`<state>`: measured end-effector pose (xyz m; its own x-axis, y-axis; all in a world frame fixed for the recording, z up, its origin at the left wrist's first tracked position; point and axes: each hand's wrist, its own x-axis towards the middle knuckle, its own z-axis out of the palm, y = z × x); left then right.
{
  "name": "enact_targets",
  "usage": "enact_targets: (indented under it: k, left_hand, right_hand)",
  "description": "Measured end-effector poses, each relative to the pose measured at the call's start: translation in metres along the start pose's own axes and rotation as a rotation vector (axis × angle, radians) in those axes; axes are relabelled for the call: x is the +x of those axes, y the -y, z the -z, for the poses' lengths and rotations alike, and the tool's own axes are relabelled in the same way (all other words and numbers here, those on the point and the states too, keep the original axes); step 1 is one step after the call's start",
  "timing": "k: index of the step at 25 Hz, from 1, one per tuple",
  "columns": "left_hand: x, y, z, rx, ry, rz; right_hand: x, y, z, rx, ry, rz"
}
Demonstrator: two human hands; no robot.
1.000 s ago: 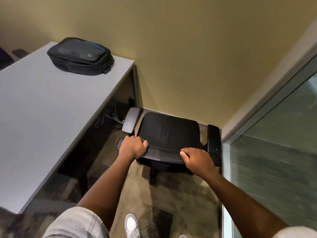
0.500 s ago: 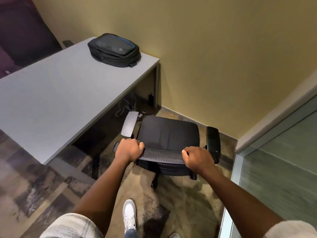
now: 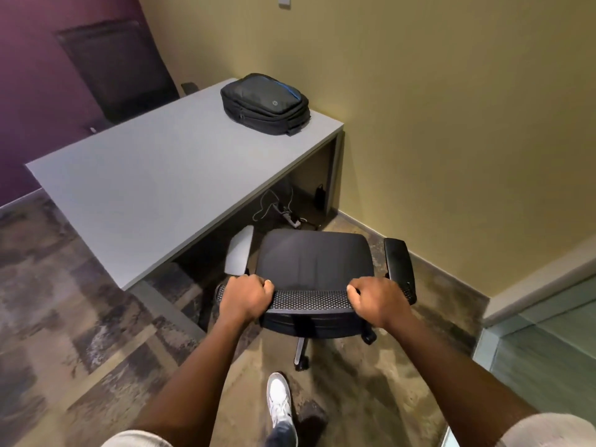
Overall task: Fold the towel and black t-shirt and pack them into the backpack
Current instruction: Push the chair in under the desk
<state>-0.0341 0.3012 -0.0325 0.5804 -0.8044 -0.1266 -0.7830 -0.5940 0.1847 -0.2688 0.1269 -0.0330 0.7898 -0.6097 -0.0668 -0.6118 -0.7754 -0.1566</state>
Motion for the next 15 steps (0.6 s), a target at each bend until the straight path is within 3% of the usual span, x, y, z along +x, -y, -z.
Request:
enact_targets:
  k: [15]
  left_hand:
    - [0.072,0.047,0.015,-0.004,-0.053,0.314]
  right_hand:
    - [0.171,0.013,0.004,-0.007,0.046,0.295]
